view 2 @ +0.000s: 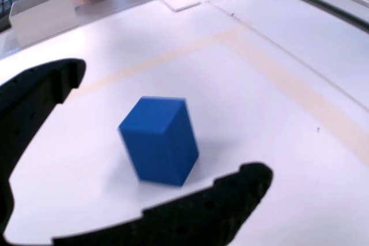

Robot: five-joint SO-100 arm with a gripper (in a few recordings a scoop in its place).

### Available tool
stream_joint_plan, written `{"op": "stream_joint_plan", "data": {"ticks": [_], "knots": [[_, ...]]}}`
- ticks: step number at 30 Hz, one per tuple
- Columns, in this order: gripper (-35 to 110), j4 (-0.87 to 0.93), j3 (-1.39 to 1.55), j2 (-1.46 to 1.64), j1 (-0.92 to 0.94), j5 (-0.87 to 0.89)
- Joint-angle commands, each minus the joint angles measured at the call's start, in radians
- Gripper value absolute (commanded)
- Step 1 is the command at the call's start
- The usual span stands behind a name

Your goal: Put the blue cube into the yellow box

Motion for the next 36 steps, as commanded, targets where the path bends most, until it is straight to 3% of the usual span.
{"op": "stream_joint_plan", "data": {"ticks": [1,4,16,36], "knots": [[54,0.000,-0.209,0.012,-0.044,0.000],[61,0.018,-0.279,-0.054,-0.063,0.008],[65,0.014,-0.526,-0.328,-0.155,-0.035],[61,0.037,-1.002,-0.761,-0.232,-0.060]]}}
